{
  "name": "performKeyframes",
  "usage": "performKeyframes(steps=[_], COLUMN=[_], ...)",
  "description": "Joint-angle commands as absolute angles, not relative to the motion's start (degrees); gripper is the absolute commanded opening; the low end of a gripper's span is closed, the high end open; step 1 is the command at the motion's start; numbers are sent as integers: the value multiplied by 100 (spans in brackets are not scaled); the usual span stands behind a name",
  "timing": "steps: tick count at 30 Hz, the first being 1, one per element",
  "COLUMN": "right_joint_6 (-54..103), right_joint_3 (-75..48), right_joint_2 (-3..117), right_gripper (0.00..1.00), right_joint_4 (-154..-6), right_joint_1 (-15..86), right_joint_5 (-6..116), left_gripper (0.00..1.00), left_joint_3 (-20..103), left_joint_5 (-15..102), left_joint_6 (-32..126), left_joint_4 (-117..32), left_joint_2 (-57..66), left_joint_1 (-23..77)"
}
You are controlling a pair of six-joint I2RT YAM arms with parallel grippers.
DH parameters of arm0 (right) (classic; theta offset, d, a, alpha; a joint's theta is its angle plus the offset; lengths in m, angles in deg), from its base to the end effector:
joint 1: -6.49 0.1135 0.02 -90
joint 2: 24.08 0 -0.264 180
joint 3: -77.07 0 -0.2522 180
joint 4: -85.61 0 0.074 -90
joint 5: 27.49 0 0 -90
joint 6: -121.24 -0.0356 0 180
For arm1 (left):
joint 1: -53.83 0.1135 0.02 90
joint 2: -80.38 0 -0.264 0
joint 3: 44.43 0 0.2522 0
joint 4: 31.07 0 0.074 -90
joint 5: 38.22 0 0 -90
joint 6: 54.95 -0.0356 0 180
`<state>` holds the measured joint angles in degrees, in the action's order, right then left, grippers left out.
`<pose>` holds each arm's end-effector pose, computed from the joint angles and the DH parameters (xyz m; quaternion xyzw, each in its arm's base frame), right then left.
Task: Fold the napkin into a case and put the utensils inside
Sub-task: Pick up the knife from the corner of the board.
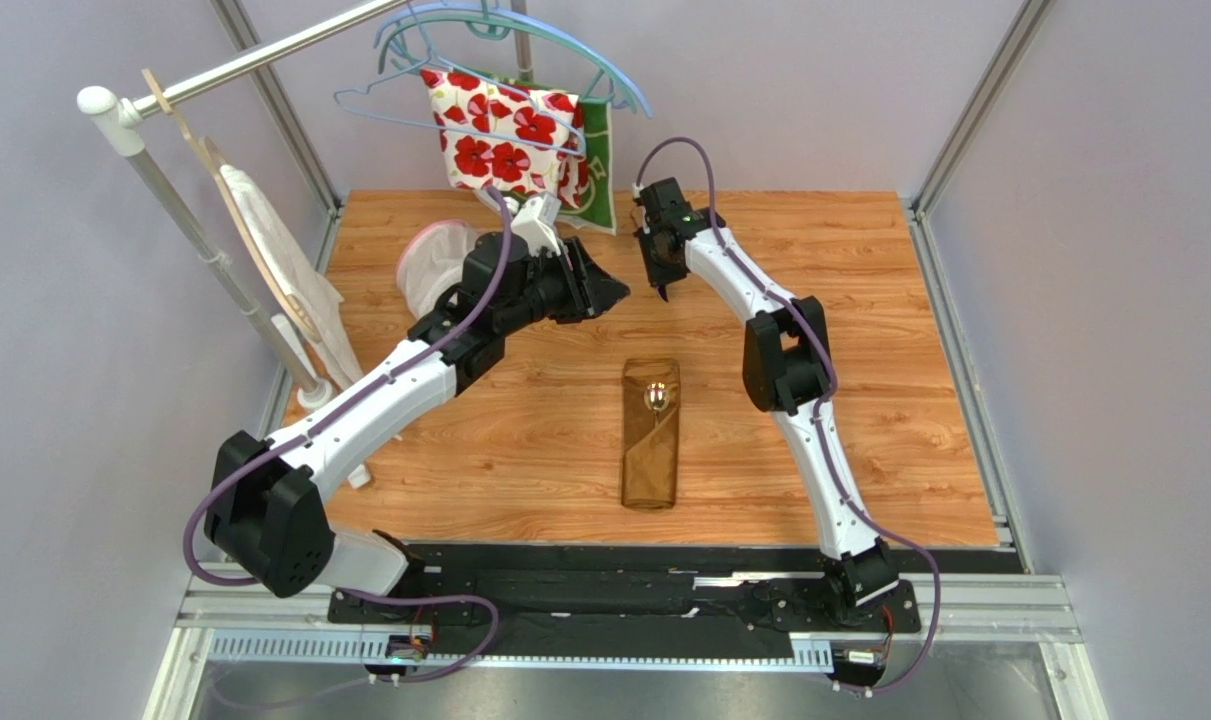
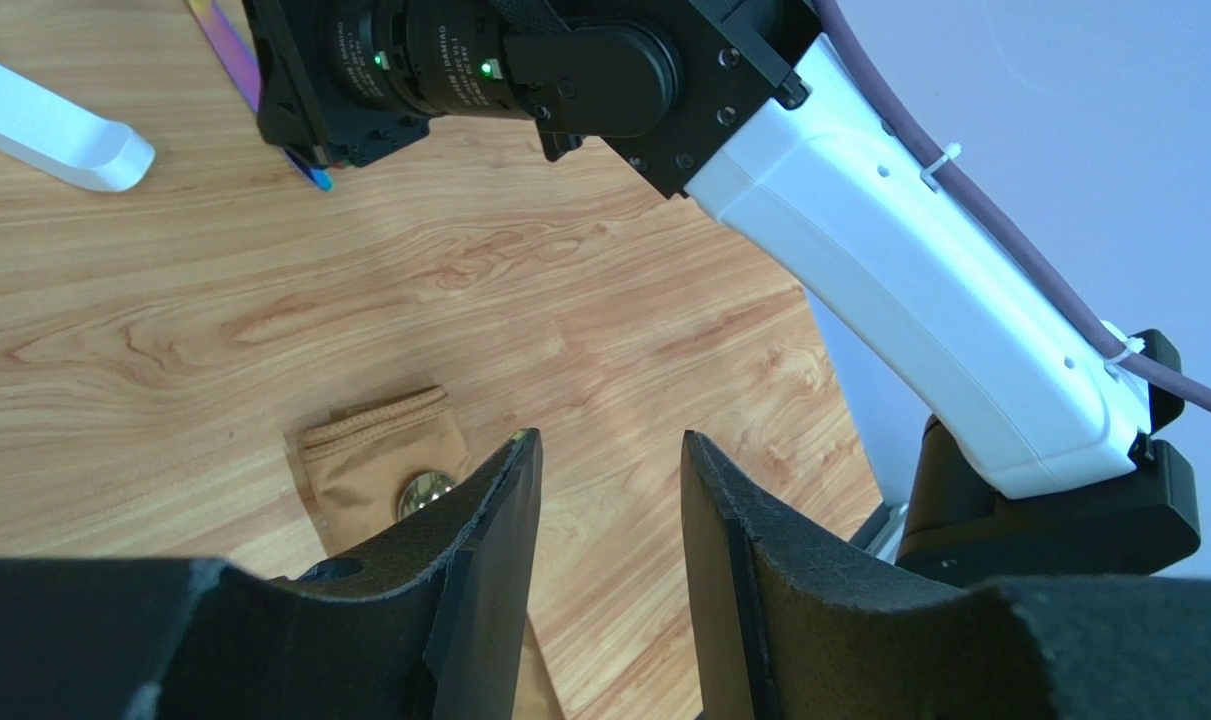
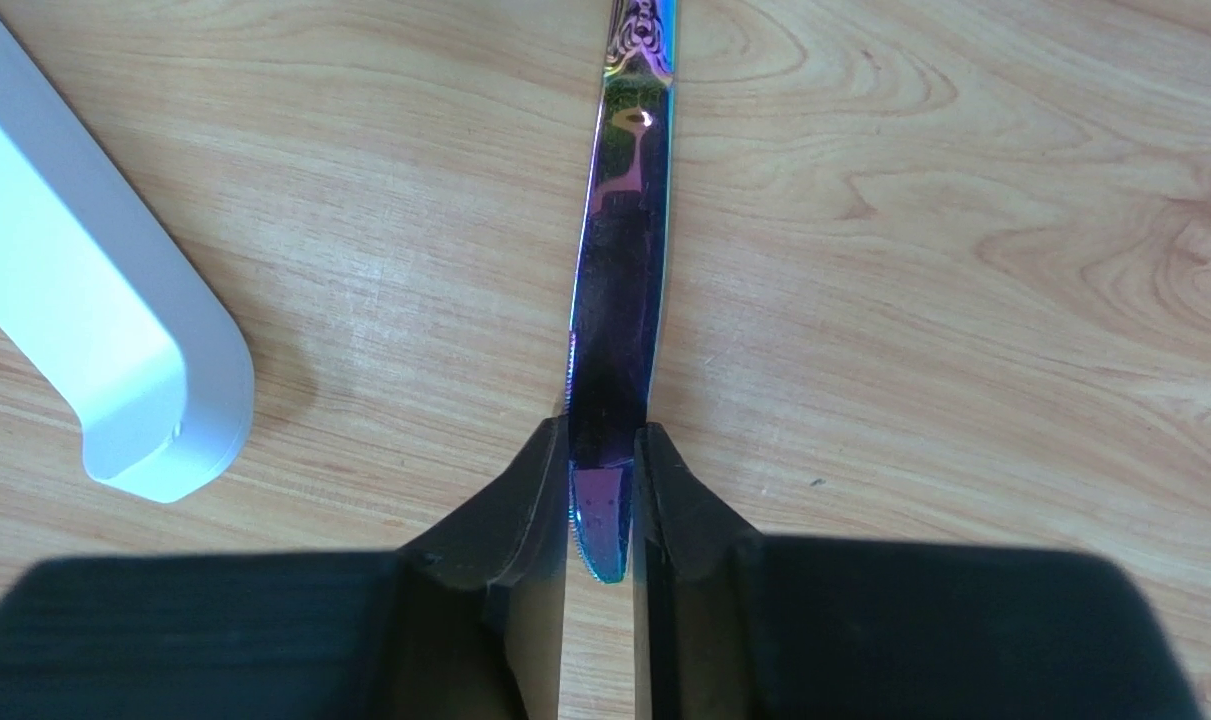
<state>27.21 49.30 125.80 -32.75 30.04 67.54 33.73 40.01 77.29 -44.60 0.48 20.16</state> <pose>0.5112 0.2194 0.1622 -0.1519 0.9514 0.0220 0.2670 0.2713 -0.1894 0.3371 0.0030 0.7930 -0.4356 0.4259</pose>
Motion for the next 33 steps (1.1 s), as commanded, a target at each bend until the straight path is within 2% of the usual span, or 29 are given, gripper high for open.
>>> performKeyframes(steps=[1, 9, 16, 19, 20, 22, 23, 26, 30, 33], right_joint_6=[2799, 2413, 1973, 1692, 1657, 1481, 1463, 1524, 1735, 1937], right_joint_3=[4549, 2423, -1106, -1883, -2216, -2404, -2404, -2081, -871, -61], right_joint_2=[12877, 11796, 10092, 9117, 8671, 8220, 8044, 7621, 7953, 8743], right_gripper=[9, 5, 6, 13, 23, 33, 45, 62, 67, 68], right_joint_4=[-1805, -1945, -2877, -3202, -3290, -3360, -3448, -3536, -3940, -3950], right_joint_1=[2979, 3013, 3189, 3312, 3356, 3365, 3356, 3321, 3172, 3058], right_joint_5=[6839, 7042, 7007, 6963, 6893, 6918, 6953, 7260, 7455, 7613], left_gripper=[48, 48, 48, 48, 48, 48, 48, 48, 48, 48], left_joint_3=[3384, 3314, 3287, 3252, 3226, 3200, 3165, 3138, 3129, 3138], left_joint_5=[3904, 3842, 3772, 3728, 3728, 3728, 3728, 3746, 3781, 3763], left_joint_6=[7715, 7689, 7706, 7733, 7733, 7733, 7742, 7742, 7733, 7724], left_joint_4=[-4245, -4281, -4263, -4237, -4210, -4201, -4193, -4184, -4175, -4184], left_joint_2=[260, 242, 339, 409, 426, 462, 488, 506, 532, 541], left_joint_1=[2000, 2000, 2000, 2000, 2000, 1991, 1991, 1991, 2000, 1991])
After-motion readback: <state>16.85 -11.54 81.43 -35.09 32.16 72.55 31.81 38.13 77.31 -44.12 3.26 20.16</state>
